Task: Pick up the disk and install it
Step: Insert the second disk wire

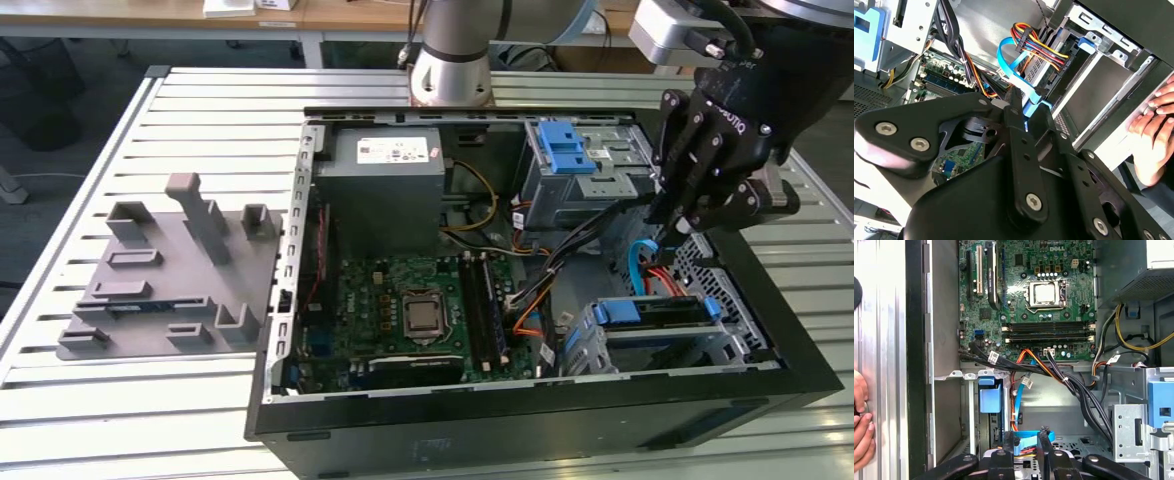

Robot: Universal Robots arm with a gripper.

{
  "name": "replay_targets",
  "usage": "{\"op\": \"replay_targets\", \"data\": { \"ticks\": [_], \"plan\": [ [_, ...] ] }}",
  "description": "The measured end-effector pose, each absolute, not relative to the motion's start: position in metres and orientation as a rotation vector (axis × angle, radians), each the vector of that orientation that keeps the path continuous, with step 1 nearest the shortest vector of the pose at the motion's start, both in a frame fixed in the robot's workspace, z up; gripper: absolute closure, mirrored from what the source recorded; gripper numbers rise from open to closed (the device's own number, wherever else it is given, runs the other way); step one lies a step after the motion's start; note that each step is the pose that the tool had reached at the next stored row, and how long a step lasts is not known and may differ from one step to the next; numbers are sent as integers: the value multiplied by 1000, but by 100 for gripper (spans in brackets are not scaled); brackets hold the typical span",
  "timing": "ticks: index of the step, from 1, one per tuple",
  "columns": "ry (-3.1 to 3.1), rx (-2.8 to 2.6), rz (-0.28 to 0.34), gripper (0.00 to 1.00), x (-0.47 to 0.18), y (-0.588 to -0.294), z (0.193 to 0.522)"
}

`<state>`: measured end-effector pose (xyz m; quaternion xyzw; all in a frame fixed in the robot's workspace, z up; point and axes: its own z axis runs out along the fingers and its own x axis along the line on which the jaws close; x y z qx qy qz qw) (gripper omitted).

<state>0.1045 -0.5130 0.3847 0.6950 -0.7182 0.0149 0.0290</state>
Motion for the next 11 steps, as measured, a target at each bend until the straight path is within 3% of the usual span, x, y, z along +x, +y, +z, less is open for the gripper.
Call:
{"op": "replay_targets", "data": {
  "ticks": [5,6,7,8,9,11],
  "plan": [
    [-2216,2144,46,67,104,-513,385],
    [-2216,2144,46,60,104,-513,385],
    [-2216,2144,46,68,104,-513,385],
    [-2216,2144,46,68,104,-513,385],
    [-2216,2144,46,75,104,-513,385],
    [-2216,2144,46,75,104,-513,385]
  ]
}}
